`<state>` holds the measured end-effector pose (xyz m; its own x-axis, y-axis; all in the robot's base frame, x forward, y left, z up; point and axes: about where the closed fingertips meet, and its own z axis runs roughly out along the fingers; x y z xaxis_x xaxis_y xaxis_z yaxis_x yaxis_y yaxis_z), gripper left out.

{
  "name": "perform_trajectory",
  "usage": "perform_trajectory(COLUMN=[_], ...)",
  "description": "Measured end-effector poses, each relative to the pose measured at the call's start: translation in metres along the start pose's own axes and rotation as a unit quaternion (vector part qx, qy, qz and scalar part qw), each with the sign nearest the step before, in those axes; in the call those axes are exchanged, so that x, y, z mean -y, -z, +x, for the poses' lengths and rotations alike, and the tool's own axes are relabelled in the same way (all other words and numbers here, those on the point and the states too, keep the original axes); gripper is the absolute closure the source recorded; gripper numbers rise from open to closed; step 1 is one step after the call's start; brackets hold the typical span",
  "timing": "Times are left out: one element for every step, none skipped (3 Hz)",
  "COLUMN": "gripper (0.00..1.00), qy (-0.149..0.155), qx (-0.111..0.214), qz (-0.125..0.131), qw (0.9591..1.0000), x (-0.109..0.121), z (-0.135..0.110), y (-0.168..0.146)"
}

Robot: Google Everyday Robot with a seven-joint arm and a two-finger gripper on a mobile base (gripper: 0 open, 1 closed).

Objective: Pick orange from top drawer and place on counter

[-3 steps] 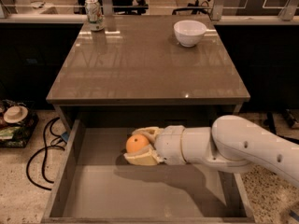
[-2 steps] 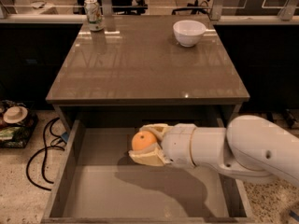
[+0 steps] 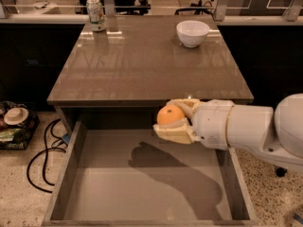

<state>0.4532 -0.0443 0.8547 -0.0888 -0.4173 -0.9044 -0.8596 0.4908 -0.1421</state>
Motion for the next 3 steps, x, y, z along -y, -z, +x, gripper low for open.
perform_trajectory(gripper=[1.00, 1.00, 1.00], qy=[0.000, 0.003, 0.003], qx=[0.013, 0.024, 0.028], qz=[0.034, 0.055, 0.061], qw=[0.9993, 0.9982, 0.9977], x=[0.051, 0.097, 0.144], z=[-0.028, -0.052, -0.063], y=[0.016, 0.012, -0.015])
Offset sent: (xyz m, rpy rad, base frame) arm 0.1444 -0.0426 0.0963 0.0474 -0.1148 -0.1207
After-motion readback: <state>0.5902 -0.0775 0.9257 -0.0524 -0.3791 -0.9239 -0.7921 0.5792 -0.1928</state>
